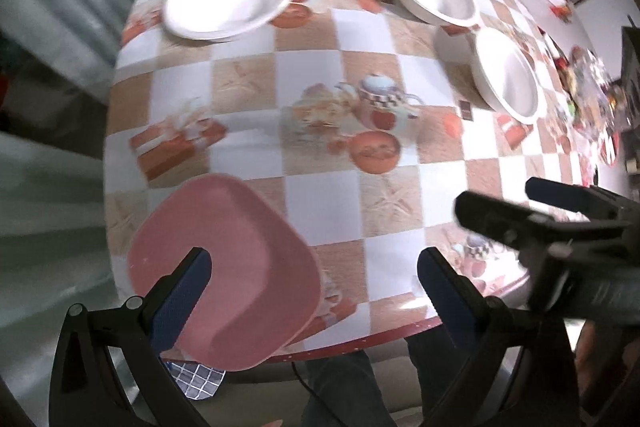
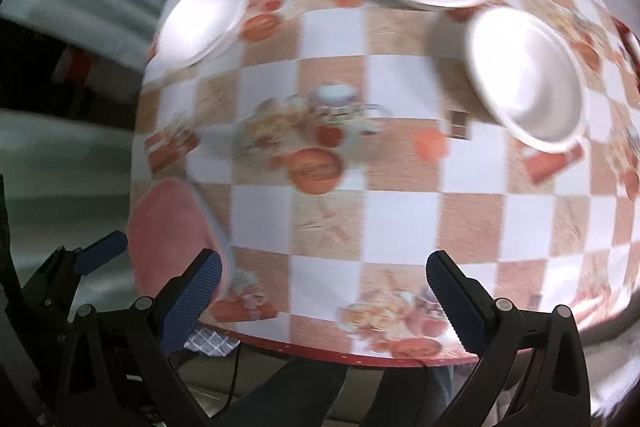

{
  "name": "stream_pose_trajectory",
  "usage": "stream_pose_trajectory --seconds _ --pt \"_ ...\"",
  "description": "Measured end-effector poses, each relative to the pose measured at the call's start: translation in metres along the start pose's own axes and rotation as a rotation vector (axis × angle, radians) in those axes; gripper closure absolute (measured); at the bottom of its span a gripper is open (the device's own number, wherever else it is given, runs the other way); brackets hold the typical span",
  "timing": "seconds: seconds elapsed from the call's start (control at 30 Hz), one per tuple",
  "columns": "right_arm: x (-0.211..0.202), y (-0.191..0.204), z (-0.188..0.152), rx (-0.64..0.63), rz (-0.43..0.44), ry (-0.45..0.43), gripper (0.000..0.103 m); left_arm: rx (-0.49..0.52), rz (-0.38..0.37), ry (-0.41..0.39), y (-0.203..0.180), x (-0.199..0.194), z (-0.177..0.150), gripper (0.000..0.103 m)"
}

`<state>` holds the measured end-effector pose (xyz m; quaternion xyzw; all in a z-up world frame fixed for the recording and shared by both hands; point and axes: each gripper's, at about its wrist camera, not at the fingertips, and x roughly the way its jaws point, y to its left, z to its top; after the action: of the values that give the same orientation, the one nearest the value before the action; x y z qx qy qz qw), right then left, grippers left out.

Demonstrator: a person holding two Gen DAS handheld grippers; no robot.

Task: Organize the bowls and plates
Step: 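Move both grippers to the rim of a white disposable plate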

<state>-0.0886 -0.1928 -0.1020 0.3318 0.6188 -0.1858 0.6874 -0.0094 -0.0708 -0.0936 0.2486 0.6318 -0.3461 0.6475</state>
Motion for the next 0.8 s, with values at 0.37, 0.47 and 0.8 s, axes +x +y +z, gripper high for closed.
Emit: stream_pose_trajectory --seconds 0.37,0.47,0.8 --pt "-0.017 -0.09 -0.001 0.194 -0.053 -0.027 0.0 0.08 -0.063 0.077 -0.059 0.02 0.024 0.0" --pt "-0.021 -0.115 0.004 0.214 -0.064 -0.027 0.0 0.089 -0.042 0.085 -0.078 0.026 0.034 0.0" --pt "-0.013 -0.187 0.053 0.232 -0.107 -0.004 0.0 -0.003 -0.023 0.108 -0.129 0.057 0.093 0.0"
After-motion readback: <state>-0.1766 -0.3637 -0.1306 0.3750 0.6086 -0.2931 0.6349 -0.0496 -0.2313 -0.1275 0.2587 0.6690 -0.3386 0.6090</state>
